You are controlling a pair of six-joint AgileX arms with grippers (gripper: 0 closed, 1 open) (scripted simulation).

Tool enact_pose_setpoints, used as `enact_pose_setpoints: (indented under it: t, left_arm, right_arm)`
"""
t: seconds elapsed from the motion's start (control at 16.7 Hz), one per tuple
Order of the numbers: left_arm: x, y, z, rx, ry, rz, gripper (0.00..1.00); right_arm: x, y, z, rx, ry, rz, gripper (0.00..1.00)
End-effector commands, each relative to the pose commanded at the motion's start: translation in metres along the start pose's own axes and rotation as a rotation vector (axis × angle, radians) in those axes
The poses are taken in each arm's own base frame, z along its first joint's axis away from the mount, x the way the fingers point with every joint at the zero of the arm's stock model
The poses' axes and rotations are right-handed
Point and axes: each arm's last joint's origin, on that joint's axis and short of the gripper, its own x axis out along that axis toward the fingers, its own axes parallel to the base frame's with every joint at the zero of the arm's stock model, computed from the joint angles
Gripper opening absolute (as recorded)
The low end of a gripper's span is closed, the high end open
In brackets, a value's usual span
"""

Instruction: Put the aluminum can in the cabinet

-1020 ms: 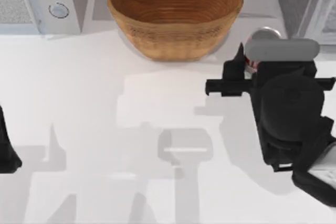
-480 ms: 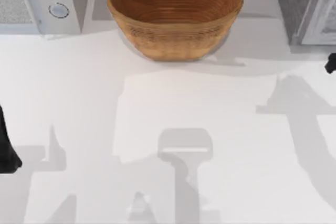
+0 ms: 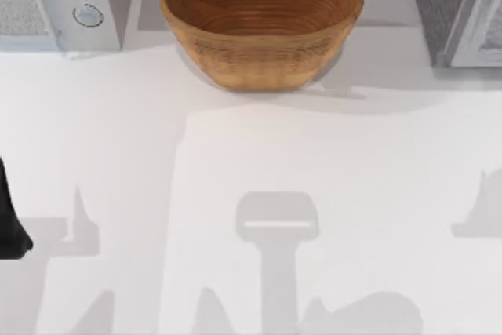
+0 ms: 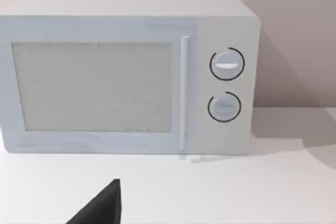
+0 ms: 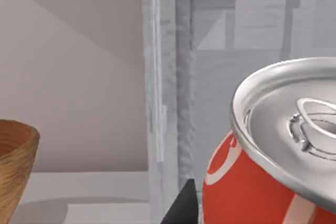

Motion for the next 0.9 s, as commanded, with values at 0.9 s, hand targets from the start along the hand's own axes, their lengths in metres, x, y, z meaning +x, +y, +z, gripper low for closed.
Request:
enact_pose_setpoints:
  t: [0.9]
  left_arm:
    - [0.000, 0.000, 0.000, 0.000, 0.000, 0.000, 1.00]
  right_arm:
    - [-0.002, -0.004, 0.004, -0.018, 0.101, 0.023, 0.00]
